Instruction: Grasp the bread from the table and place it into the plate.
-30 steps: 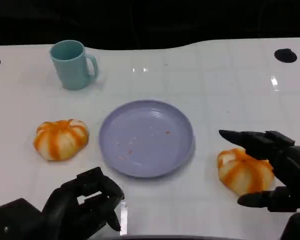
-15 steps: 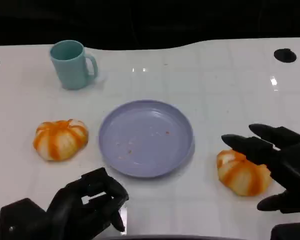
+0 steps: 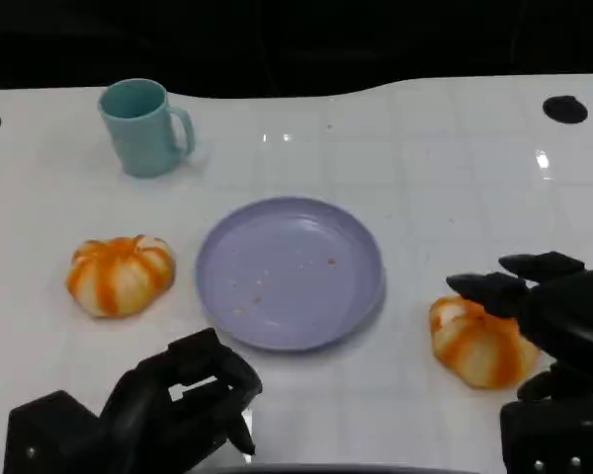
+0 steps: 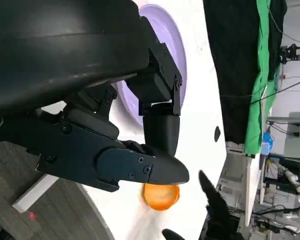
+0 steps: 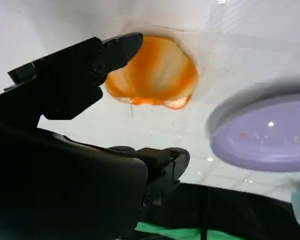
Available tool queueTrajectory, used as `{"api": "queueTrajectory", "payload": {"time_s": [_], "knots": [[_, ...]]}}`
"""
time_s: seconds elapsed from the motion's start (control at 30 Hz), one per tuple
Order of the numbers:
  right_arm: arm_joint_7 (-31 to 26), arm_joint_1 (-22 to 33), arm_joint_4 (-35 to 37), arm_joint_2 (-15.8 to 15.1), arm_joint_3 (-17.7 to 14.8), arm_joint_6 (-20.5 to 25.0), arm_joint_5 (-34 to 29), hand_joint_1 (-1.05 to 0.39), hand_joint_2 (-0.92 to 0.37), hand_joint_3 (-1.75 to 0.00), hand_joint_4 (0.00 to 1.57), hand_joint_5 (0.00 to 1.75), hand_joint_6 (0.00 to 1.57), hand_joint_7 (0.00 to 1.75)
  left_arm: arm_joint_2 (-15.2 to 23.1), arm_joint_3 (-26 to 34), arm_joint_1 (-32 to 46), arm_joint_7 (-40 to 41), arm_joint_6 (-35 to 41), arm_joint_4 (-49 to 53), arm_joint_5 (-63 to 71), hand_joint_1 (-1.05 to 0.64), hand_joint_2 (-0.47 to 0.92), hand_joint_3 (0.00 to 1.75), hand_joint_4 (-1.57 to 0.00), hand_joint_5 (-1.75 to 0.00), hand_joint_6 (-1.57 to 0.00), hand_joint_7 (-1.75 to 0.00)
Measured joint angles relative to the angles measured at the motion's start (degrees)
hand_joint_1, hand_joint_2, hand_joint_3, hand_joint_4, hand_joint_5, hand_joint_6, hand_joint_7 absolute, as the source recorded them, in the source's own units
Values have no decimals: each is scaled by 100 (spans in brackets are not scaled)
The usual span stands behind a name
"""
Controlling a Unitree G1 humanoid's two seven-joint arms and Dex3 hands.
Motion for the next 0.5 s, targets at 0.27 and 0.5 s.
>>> {"api": "queueTrajectory", "payload": {"time_s": [0.27,0.5], "knots": [[-140,-470,763,190,440,163,-186,-23,-77,-1,14,19,31,2,-10,-16,-2,1,-24,8,0,-73,92,24,-83,-165,-75,-140],[-224,-733,1333,353,727,280,-187,-22,-79,-1,18,16,35,2,-9,-20,0,1,-35,7,2,-74,92,24,-83,-165,-75,-140]]}}
